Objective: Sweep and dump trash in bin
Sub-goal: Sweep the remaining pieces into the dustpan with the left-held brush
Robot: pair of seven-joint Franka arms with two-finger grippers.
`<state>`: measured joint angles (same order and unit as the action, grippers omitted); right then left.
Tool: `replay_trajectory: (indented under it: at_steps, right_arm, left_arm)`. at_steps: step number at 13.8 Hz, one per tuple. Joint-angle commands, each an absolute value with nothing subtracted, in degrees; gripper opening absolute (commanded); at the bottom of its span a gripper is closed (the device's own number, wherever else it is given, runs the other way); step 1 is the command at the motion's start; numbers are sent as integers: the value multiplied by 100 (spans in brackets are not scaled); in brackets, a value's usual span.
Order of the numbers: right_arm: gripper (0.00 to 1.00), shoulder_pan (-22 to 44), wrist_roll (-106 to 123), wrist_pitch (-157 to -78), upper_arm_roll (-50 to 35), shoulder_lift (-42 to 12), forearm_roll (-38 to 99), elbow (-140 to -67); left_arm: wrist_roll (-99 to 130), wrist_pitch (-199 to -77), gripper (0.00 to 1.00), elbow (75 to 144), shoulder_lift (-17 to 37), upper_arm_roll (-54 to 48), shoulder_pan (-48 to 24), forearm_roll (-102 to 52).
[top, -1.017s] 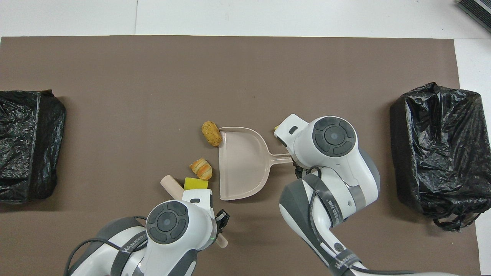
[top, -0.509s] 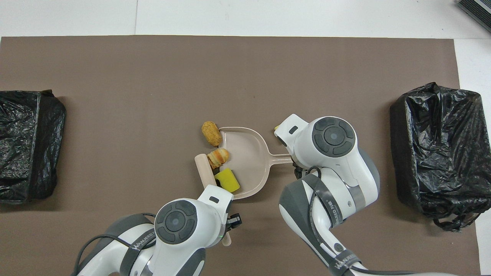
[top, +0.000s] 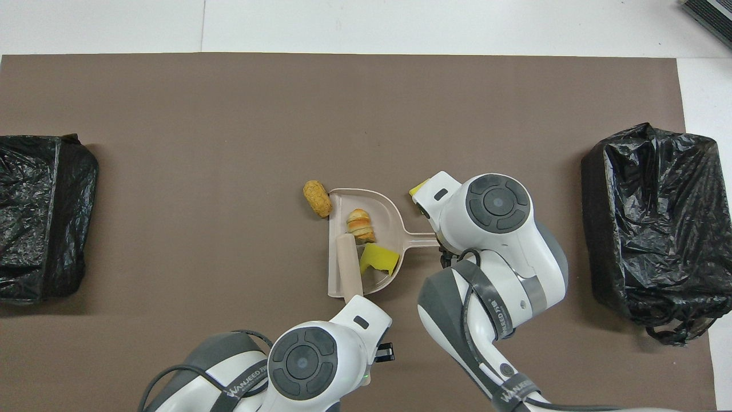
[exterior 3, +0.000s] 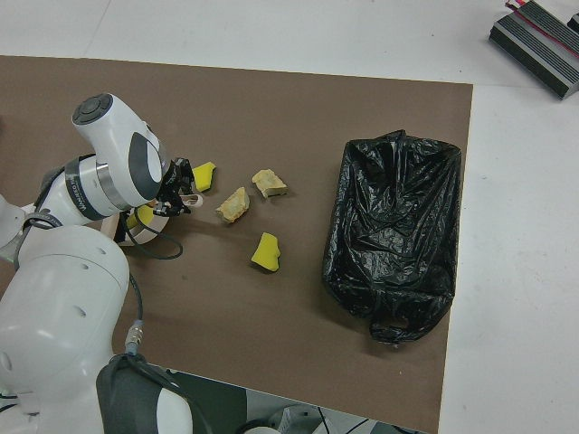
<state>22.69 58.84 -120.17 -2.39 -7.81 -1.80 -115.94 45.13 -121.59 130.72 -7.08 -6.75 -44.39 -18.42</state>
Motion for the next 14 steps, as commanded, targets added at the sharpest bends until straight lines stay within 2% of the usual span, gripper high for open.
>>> replay_trajectory:
  at_steps: [1, 5, 8, 12, 14]
  right_arm:
    - [0, 2145, 5818, -11927, -272, -607, -105, -11716]
    - [0, 2057, 5775, -11900, -281, -598, -97, -11654]
    - [0, 2074, 5766, -11900, -272, -685, -167, -11479]
    - [0, 2145, 5529, -11892, -264, -703, -202, -11443]
    - [0, 2145, 5528, -11874, -264, -694, -202, -11443]
  left_arm:
    - [3608, -11506, 0, 12877, -791, -615, -3949, -1287]
    - [1684, -11636, 0, 12526, -406, -606, -2763, -949]
    - [1109, -11768, 0, 12052, 42, -615, -2155, -660]
    - [1037, -12137, 0, 11909, 596, -615, -2109, -642]
    - [1046, -11998, 0, 12093, 554, -624, -2179, -624]
